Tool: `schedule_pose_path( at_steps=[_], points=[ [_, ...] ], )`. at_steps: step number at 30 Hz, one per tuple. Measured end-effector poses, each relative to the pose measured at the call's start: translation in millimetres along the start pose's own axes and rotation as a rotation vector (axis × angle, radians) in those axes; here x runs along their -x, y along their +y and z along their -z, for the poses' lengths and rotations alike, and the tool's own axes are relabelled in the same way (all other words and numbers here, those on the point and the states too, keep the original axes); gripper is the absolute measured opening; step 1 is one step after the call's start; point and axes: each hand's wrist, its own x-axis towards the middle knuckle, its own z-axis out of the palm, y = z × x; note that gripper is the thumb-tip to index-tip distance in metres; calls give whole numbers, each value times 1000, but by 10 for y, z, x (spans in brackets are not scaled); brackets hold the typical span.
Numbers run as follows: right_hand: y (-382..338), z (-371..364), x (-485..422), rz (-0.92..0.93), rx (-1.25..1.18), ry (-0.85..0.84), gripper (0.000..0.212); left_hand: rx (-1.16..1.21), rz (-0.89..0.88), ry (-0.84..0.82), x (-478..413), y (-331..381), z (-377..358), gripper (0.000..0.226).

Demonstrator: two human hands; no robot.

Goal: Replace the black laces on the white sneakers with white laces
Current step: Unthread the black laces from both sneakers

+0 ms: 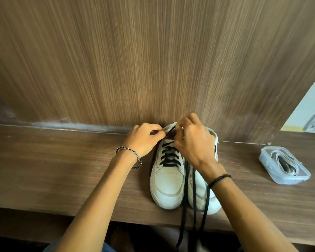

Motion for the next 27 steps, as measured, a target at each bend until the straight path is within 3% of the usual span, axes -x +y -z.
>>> schedule_pose_path(
  at_steps=[3, 6, 9, 11, 14, 19, 22, 27],
  points=[
    [115, 121, -99, -285, -158, 136, 20, 2, -1, -3, -4, -10, -3, 22],
    [234, 178, -133, -495, -492, 224, 19, 49, -4, -22, -8, -18, -6, 21],
    [207, 194, -142, -615, -1004, 74, 23, 59, -18, -30, -2, -21, 3, 22],
    [174, 206, -151, -607, -1172, -71, 23, 59, -22, -37, 6, -15, 13, 22],
    [133, 200, -111, -455, -973, -179, 20, 64, -15, -53, 3, -32, 13, 23],
    [139, 85, -31, 23, -379, -305, 16, 229, 49, -87, -29, -70, 20, 16],
    [135, 20, -36, 72, -155, -363, 20, 431, 130, -145, -18, -46, 55, 12],
    [111, -15, -41, 30, -205, -257, 11, 432, 168, -153, -36, -50, 57, 25]
  ],
)
